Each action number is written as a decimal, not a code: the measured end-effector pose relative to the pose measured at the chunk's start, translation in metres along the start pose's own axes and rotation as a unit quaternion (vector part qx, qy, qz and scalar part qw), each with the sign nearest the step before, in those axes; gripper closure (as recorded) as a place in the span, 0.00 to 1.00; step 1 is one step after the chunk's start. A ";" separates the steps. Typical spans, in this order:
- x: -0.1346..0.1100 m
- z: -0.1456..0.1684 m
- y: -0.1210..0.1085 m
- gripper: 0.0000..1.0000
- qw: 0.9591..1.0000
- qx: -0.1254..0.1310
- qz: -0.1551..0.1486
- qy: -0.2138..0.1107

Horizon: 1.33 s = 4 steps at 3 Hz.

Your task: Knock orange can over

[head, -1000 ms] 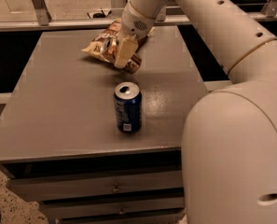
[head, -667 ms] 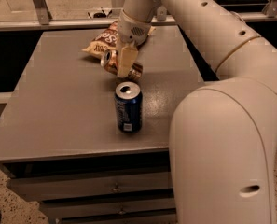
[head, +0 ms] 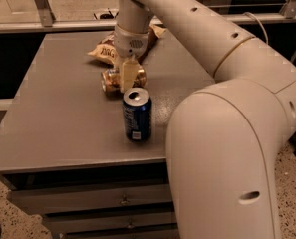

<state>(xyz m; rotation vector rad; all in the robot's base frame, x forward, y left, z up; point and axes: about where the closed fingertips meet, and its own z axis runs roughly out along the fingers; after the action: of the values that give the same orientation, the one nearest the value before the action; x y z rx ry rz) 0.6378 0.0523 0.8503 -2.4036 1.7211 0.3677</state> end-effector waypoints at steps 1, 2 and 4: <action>-0.002 0.005 0.002 0.05 1.000 -0.003 -0.004 -0.001; -0.001 0.003 0.003 0.00 1.000 0.002 0.003 -0.011; 0.029 -0.042 0.010 0.00 0.992 0.069 0.074 -0.078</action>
Offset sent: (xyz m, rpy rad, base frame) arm -0.0251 -0.0188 0.0042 0.0040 0.0685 -0.0118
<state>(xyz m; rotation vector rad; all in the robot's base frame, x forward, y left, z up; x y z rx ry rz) 0.6414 0.0108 0.8820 -2.0991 1.7961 0.4284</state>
